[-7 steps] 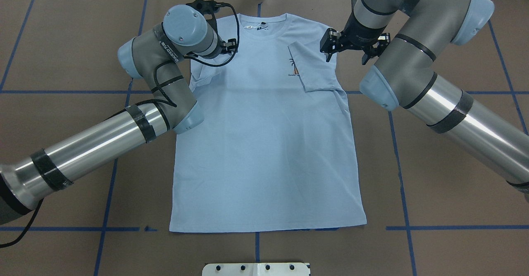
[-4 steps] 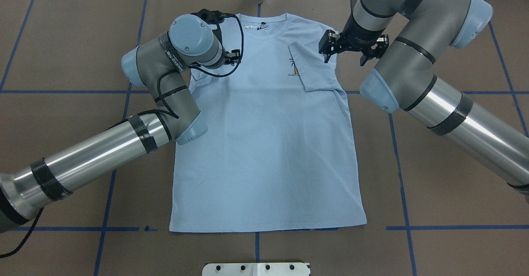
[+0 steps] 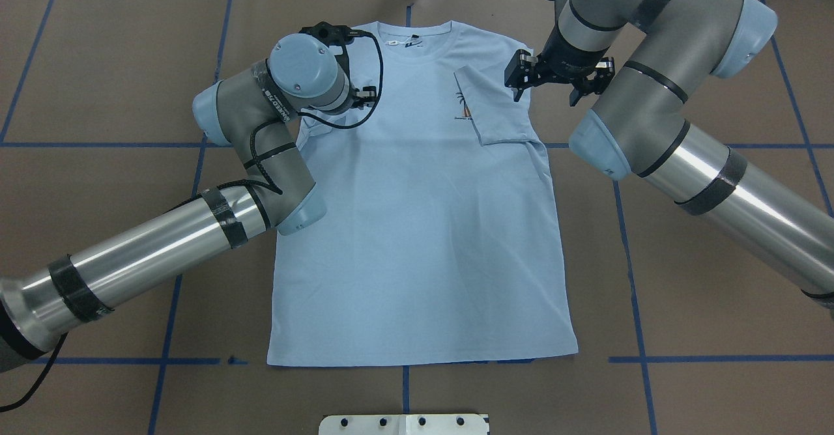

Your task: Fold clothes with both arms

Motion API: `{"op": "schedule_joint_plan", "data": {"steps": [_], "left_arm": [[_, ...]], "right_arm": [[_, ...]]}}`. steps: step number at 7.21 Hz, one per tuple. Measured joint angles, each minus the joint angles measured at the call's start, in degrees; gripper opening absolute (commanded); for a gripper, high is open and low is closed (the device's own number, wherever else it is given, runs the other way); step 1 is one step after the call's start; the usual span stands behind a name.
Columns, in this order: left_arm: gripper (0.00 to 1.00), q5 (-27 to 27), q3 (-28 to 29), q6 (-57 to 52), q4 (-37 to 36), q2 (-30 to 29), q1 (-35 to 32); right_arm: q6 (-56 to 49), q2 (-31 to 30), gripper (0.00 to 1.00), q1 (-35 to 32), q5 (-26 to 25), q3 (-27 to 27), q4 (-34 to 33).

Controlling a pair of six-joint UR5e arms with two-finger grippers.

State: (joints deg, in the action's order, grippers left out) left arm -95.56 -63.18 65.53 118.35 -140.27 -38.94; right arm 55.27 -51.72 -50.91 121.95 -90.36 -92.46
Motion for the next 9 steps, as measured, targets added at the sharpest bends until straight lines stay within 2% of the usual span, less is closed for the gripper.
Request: {"op": "schedule_joint_plan", "data": {"steps": [4, 9], "left_arm": [[0.46, 1.5, -0.3, -7.1, -2.1, -0.3, 0.0], [0.46, 1.7, -0.3, -8.0, -2.4, -0.2, 0.8]], "right_arm": [[-0.1, -0.5, 1.00, 0.0, 0.0, 0.0, 0.0], [-0.3, -1.3, 1.00, 0.0, 0.0, 0.0, 0.0]]}}
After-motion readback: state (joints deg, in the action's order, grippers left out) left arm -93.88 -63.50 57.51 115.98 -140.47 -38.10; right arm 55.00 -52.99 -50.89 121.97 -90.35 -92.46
